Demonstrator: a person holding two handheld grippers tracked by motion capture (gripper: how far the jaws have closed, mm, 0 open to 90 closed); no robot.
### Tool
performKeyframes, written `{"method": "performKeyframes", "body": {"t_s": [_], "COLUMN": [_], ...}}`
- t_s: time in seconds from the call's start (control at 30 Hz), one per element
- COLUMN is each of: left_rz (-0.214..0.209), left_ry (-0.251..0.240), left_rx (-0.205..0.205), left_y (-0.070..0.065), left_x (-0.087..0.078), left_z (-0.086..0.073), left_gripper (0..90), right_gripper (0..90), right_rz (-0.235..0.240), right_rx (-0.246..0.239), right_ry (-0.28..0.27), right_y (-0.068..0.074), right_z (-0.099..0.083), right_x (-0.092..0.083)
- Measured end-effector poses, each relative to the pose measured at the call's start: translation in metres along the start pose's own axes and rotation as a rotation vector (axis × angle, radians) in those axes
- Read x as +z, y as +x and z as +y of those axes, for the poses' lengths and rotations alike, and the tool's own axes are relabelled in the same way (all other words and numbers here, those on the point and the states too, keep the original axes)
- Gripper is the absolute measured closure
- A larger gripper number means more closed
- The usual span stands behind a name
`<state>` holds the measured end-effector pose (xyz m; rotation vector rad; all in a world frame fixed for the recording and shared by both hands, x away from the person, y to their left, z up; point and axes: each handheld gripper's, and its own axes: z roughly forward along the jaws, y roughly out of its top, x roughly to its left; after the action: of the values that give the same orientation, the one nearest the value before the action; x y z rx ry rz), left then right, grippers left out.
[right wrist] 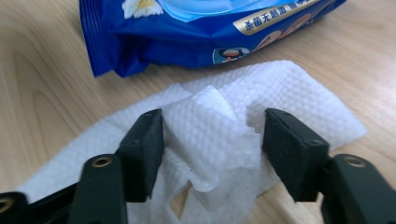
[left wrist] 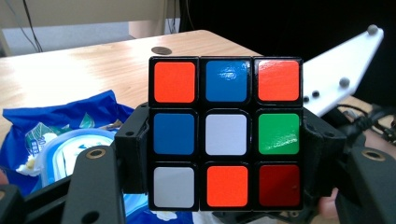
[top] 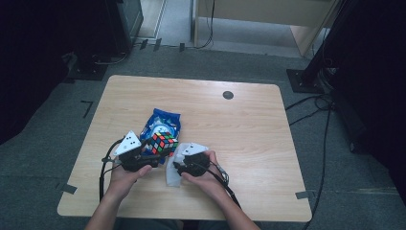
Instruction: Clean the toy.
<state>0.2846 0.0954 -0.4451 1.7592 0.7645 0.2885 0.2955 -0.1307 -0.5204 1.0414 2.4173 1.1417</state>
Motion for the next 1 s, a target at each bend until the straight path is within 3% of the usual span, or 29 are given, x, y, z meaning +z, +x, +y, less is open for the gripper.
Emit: {"method": "performKeyframes", "body": {"t_s": [0.07,0.27,0.4,0.5,0.6,0.73,0.8,0.9,1.0], "left_rz": [-0.004,0.001,-0.001,-0.023,-0.030,-0.051,-0.068,-0.096,-0.113], "left_ry": [-0.005,-0.011,-0.010,-0.006,-0.012,-0.012,-0.010,0.003,0.025], "left_rx": [-0.007,-0.017,-0.013,-0.014,-0.011,-0.001,0.011,0.037,0.059], "left_y": [0.000,0.002,0.001,0.000,-0.002,-0.006,-0.011,-0.021,-0.029], "left_x": [-0.001,-0.003,-0.002,-0.001,0.001,0.006,0.010,0.018,0.026], "left_z": [0.001,0.001,0.001,-0.001,-0.004,-0.007,-0.008,-0.011,-0.015], "left_gripper": [33.8,33.8,33.8,33.8,33.8,33.8,33.8,33.8,33.8], "right_gripper": [43.6,63.7,81.7,86.4,86.9,86.9,86.9,86.9,86.8], "right_rz": [-0.001,0.009,0.012,-0.017,-0.022,-0.038,-0.034,-0.004,0.047], "right_rx": [-0.029,-0.040,-0.022,-0.008,0.018,0.049,0.036,0.066,0.067], "right_ry": [-0.005,-0.017,-0.018,-0.012,-0.057,-0.157,-0.199,-0.282,-0.329], "right_y": [0.001,-0.001,-0.004,-0.009,-0.017,-0.027,-0.030,-0.032,-0.028], "right_z": [-0.001,-0.002,-0.004,-0.007,-0.010,-0.010,-0.007,0.000,0.009], "right_x": [0.000,-0.002,-0.005,-0.013,-0.032,-0.075,-0.093,-0.120,-0.133]}}
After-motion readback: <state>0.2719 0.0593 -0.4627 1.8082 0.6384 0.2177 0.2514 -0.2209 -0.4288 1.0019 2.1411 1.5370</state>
